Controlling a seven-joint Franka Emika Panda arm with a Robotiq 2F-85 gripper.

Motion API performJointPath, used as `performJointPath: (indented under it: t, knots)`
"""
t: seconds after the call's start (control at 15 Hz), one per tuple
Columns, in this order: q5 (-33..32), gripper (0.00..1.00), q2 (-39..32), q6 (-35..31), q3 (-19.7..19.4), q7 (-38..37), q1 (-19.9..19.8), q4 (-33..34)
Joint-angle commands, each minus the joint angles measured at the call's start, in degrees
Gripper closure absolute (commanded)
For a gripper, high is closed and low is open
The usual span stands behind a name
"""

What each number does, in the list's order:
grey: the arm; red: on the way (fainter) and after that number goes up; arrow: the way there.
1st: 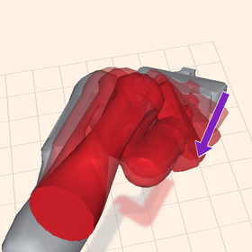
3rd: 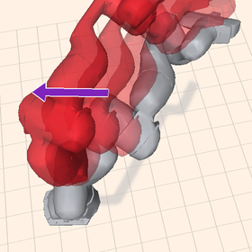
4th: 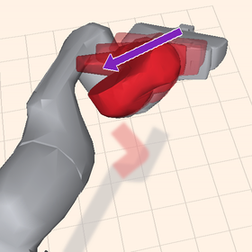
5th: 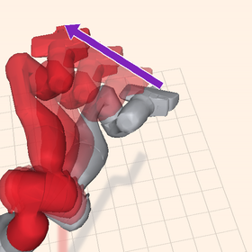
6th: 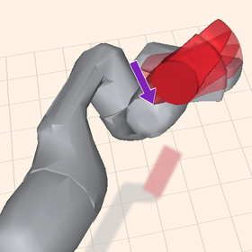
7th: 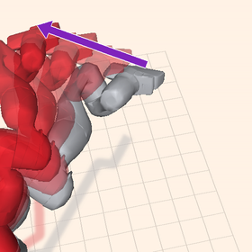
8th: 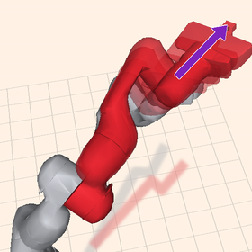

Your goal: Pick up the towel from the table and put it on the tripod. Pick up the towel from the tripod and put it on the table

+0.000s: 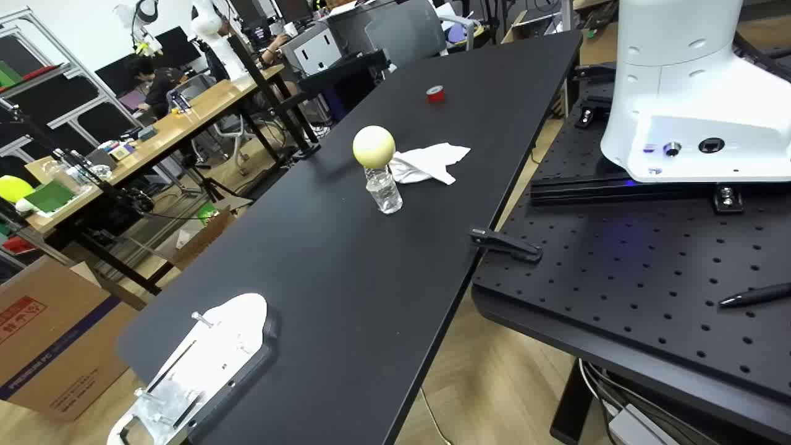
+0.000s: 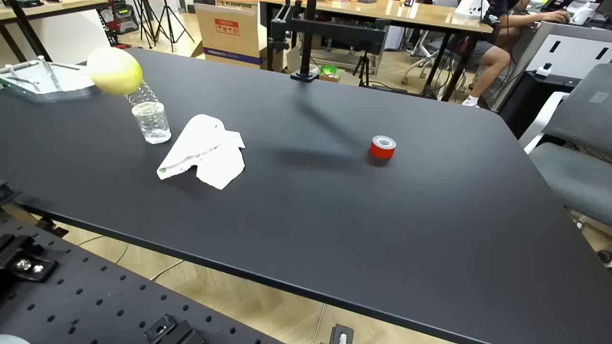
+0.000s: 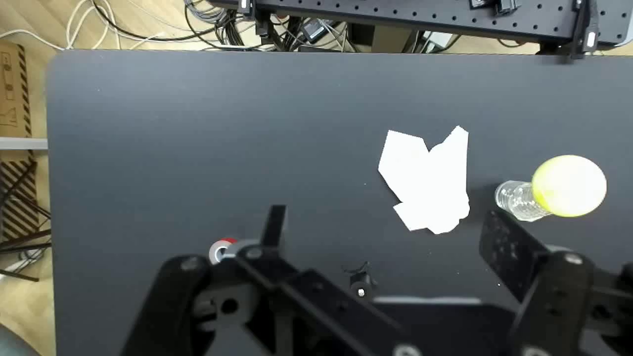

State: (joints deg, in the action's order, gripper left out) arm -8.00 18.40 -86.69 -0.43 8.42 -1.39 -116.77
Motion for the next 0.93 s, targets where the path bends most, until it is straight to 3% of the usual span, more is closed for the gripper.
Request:
performJointPath:
  t: [0.0,0.73,0.87]
  knots:
    - [-0.1,0.0,-0.1,0.0,-0.5,-0.1,0.6,0.1]
    - [-0.1,0.0,0.0,0.0,-0.5,-0.1,0.6,0.1]
    - [-1.2,0.0,-0.3,-3.3,0.3,-2.4,0.6,-1.1]
